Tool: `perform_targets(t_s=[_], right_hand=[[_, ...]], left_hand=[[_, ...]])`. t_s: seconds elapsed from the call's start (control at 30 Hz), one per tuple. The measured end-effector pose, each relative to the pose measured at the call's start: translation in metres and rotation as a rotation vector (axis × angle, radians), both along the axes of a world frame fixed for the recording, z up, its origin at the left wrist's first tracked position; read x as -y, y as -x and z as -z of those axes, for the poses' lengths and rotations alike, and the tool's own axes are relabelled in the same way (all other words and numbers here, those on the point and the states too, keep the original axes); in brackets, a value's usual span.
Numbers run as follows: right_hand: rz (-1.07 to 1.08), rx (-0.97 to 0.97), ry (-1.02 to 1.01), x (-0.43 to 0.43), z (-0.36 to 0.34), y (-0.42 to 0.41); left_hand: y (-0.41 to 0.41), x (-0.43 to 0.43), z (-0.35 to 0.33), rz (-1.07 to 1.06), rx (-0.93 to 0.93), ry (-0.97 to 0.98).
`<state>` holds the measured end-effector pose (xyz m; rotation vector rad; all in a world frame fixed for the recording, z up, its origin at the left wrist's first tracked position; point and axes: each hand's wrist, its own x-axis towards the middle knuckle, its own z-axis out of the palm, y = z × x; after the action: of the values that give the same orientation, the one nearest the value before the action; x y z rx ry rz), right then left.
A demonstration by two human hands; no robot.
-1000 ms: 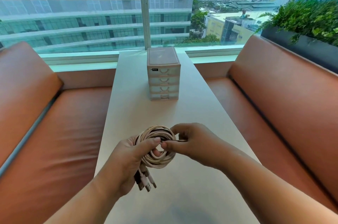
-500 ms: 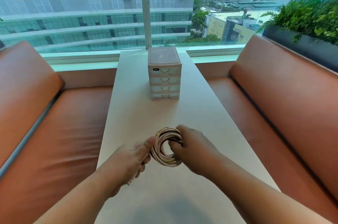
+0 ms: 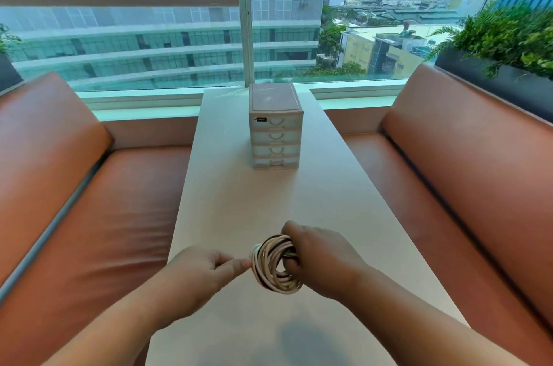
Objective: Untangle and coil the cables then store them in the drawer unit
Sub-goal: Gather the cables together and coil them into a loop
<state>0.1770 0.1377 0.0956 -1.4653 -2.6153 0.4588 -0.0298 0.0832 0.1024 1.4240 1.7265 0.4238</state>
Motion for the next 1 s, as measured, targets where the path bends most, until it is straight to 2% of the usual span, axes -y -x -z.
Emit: perform_targets(t_s=[0.07, 0.17, 0.37, 0.5, 0.63, 0.7, 0.87, 1.0], right_hand=[[0.011, 0.02, -0.032, -0.004, 0.0, 0.003], [0.051, 0.062, -0.072, -0.011, -0.002, 0.009], [0.21, 0.045, -0.078, -0.01, 0.001, 0.024], [0.274, 0.015, -0.105, -0.005, -0.002, 0.027], [0.29, 0.025, -0.125, 0.001, -0.005, 0.025], [0.291, 0.025, -0.136, 0.002, -0.008, 0.023], [0.216, -0.025, -0.182, -0.005, -0.026, 0.015], [0.11, -0.068, -0.208, -0.009, -0.036, 0.0]], left_hand=[[-0.003, 0.001, 0.001, -0.051, 0.066, 0.002], [-0.003, -0.003, -0.002, -0.159, 0.333, 0.066], [-0.012, 0.003, -0.017, -0.323, 0.521, 0.043], [-0.018, 0.007, -0.024, -0.318, 0.595, 0.043], [-0.021, 0.009, -0.023, -0.273, 0.493, 0.016], [-0.022, 0.009, -0.026, -0.28, 0.532, 0.042], [-0.037, 0.012, -0.042, -0.316, 0.933, 0.202], [-0.067, 0.013, -0.042, -0.536, 1.131, 0.148]])
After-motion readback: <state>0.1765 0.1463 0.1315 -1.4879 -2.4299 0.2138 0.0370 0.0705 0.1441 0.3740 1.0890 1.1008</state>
